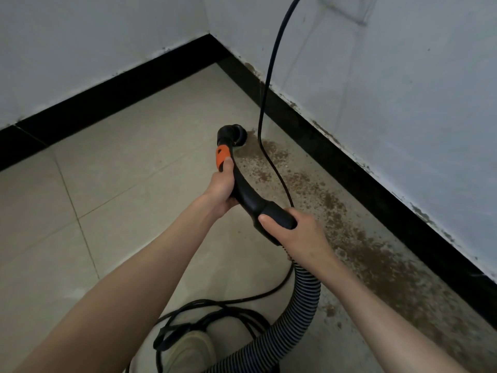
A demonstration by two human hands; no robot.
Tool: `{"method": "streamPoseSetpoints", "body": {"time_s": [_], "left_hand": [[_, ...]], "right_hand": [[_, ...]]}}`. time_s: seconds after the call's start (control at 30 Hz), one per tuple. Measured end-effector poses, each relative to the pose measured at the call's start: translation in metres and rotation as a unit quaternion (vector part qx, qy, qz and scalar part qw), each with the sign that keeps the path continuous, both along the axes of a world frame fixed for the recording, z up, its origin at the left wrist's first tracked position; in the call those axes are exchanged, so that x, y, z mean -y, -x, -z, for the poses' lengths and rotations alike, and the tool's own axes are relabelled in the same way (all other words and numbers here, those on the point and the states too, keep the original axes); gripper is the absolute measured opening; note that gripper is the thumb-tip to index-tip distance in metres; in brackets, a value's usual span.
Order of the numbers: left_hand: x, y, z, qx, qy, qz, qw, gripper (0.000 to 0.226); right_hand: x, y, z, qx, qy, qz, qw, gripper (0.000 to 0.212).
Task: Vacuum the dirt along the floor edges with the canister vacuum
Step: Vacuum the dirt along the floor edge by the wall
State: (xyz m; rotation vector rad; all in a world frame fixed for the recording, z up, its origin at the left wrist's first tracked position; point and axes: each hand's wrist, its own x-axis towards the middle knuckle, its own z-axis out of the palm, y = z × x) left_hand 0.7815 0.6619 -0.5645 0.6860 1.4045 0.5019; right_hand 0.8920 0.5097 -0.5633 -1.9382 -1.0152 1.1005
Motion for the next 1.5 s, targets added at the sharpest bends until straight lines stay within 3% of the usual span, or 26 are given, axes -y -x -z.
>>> {"method": "streamPoseSetpoints", "body": {"time_s": [0.2,0.4,0.73,0.97,1.33,1.5], "left_hand": [[-0.009,-0.013,-0.008,0.009,0.006,0.017,1.0,0.048],[-0.018,-0.028,-0.009,0.012,0.004,0.027,1.0,0.04],[-0.064,-0.006,-0.012,-0.016,-0.077,-0.018,0.997,0.058],[-0.096,0.015,-0.008,-0.02,-0.038,-0.032,0.999,0.059],[-0.128,-0.016,0.001,-0.014,-0.056,0.035,0.998,0.057],[-0.15,-0.016,-0.005,-0.022,-0.064,0.037,0.997,0.045]], "right_hand": [[-0.009,-0.007,-0.001,0.014,0.002,0.007,1.0,0.067],[-0.016,-0.016,-0.002,0.024,0.001,0.012,1.0,0.062],[-0.061,-0.004,-0.006,0.015,-0.04,-0.049,0.998,0.047],[-0.106,0.011,0.003,0.005,-0.014,-0.092,0.996,0.044],[-0.123,0.0,0.014,0.0,-0.028,-0.032,0.999,0.042],[-0.151,0.002,0.011,-0.002,-0.015,-0.036,0.999,0.049]]}}
